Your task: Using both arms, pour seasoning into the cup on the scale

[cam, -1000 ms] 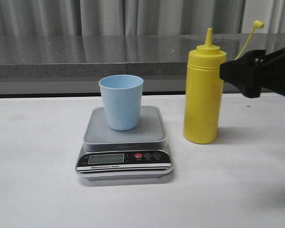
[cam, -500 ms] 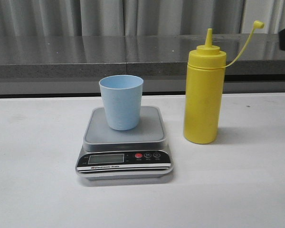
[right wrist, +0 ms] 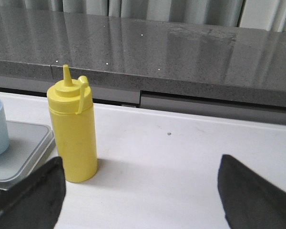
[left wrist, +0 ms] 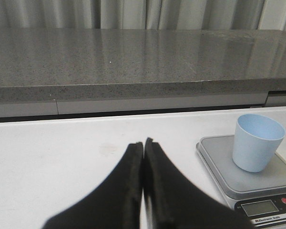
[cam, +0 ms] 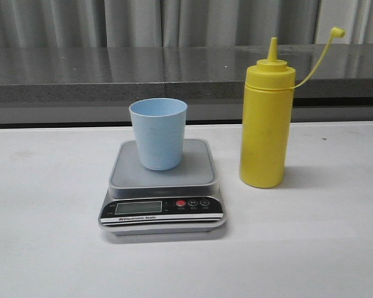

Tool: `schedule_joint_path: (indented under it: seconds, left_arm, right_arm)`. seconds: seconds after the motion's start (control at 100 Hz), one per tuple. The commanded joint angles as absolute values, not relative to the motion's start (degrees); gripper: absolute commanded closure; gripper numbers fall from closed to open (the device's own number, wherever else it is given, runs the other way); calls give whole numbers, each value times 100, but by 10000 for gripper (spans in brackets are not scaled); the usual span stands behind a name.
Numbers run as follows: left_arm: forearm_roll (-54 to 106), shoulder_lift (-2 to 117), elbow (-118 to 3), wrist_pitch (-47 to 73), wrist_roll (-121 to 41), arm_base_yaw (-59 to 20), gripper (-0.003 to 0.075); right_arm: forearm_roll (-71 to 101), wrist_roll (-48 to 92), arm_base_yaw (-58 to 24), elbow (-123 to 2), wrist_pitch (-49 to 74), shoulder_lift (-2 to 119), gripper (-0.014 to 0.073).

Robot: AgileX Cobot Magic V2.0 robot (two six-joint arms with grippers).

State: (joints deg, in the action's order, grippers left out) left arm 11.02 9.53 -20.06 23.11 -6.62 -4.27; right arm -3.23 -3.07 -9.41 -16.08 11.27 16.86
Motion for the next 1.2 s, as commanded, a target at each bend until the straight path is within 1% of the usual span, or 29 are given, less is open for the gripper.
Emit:
schedule_joint_path:
  seconds: [0.0,0.03,0.04,0.05,0.07,0.1,0.14,0.17,0.26,0.31,0.32,0.36,1.19]
  left_arm:
    - [1147,1006,-2164,1864,-618,-409,740]
    - [1147,1006,-2164,1864,-618,-409,740]
    - [1147,1006,-2164,1864,-618,-409,740]
    - [1147,1006,-2164,1864,-618,-409,740]
    - [1147,1006,-2164,1864,-618,-409,740]
    - [1147,1006,-2164,1864,-618,-409,740]
    - [1147,1006,-2164,1864,-618,-409,740]
    - [1147,1006,-2164,1864,-618,-409,740]
    - [1147,1006,-2164,1864,-618,-409,740]
    - [1147,1006,-2164,1864,-618,-409,740]
    - [1147,1006,-2164,1864,-618,-409,740]
    - [1147,1006,-2164,1864,-618,-409,740]
    - [1147,1006,-2164,1864,-618,-409,740]
  right_arm:
    - [-299,-240,-908,-1745,1053,1491,51]
    - [-299,-240,-908,-1745,1126,1427,95]
    - [-299,-240,-908,-1745,1162,1400,132]
    - [-299,-240,-908,-1745,1179,1387,132]
    - [-299,-240,-908,-1745,1230,1342,186]
    - [-299,-240,-908,-1745,1258,1319,228]
    - [-299,-240,-908,-1745,1276,1289,331]
    - [-299,-240,-908,-1745,1276,1289,375]
    - [-299,-240,-908,-1745,1242,1289,566]
    - [-299,-240,-908,-1745,1228,1289,637]
    - [-299,-240,-908,-1745,1216,1289,669]
    - [-305,-240,-908,-1745,1201,1289,659]
    - [-299,-240,-908,-1745,1209,1289,662]
